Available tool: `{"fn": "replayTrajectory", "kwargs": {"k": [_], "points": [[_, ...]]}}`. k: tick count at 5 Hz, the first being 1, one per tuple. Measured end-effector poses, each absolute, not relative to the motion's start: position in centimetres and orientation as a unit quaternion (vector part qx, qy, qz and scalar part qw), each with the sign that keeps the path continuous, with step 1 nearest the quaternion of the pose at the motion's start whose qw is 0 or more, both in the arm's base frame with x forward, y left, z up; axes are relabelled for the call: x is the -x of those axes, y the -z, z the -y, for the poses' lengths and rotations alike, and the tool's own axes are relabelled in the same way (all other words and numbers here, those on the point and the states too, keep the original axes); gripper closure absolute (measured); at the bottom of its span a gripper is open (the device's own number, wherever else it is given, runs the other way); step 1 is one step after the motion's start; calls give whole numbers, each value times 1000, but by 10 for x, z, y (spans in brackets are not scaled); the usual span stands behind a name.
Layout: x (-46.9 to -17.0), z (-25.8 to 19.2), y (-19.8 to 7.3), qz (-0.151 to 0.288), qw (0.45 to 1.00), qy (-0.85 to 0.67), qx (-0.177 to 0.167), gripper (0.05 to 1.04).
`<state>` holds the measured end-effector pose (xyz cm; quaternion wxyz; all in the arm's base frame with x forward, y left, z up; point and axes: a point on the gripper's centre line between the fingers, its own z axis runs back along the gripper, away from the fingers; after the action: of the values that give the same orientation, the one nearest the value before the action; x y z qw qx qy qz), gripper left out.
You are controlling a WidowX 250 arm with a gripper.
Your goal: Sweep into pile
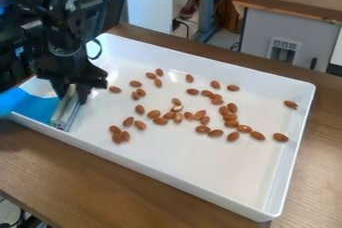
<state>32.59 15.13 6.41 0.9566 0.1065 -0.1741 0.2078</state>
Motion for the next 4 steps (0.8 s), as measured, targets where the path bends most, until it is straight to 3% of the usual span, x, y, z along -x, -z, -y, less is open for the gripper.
{"fn": "replayTrajectory", "kwargs": {"k": [4], "points": [[-375, -137, -61, 156, 954, -229, -118, 706]]}}
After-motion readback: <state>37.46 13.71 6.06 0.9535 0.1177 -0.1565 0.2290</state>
